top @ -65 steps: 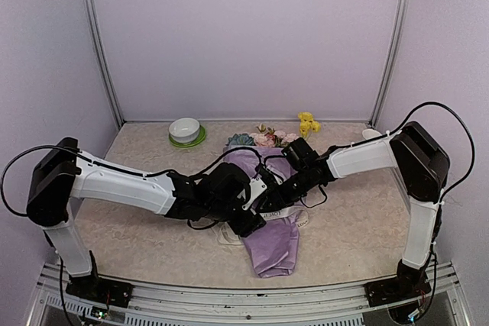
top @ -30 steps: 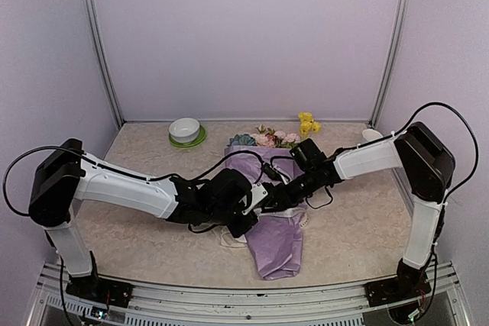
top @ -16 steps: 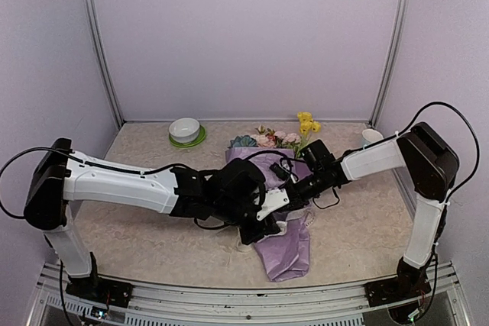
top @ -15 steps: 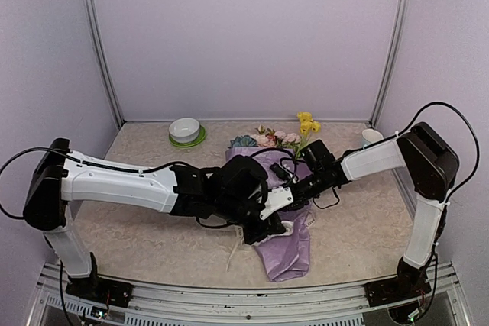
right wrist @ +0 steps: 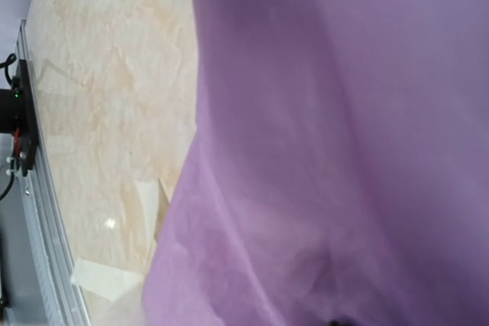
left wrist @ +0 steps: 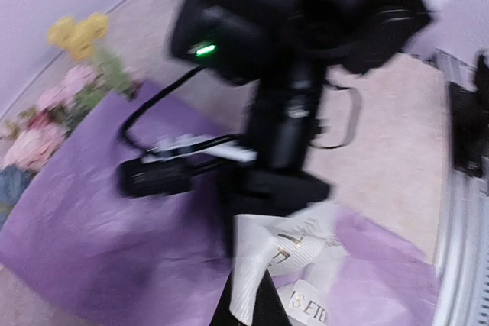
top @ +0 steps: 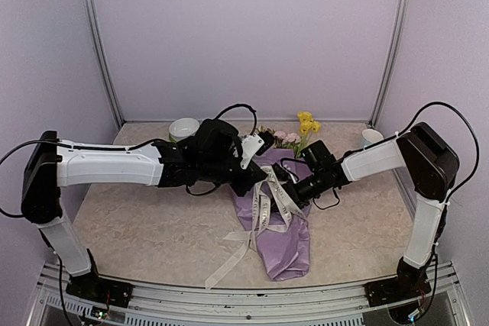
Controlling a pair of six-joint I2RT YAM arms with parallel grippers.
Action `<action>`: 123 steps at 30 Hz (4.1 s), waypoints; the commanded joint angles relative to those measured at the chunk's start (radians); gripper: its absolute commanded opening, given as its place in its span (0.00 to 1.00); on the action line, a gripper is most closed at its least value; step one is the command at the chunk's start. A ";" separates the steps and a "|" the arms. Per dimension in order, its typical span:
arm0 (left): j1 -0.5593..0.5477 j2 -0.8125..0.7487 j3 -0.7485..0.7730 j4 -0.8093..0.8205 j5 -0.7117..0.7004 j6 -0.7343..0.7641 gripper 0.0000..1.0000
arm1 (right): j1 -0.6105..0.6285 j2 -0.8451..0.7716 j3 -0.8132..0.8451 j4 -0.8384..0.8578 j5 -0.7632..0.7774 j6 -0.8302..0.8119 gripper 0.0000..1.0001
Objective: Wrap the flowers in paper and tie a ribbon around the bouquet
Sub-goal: Cross the ribbon over the folded bouquet.
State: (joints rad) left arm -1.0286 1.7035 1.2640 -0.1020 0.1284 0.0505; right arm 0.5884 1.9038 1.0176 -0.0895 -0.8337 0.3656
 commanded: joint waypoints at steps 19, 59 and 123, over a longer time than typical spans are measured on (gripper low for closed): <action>0.016 0.301 -0.020 0.053 -0.331 -0.124 0.00 | -0.008 -0.149 0.012 -0.112 0.300 0.074 0.46; 0.035 0.314 -0.036 0.074 -0.323 -0.139 0.00 | 0.234 -0.288 -0.196 -0.019 0.354 0.077 0.00; 0.044 0.316 -0.018 0.054 -0.409 -0.104 0.00 | 0.356 -0.252 -0.033 -0.335 0.586 0.100 0.42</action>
State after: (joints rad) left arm -0.9852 2.0190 1.2514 -0.0402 -0.2840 -0.0555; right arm 0.9329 1.6279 0.9771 -0.4549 -0.2230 0.4728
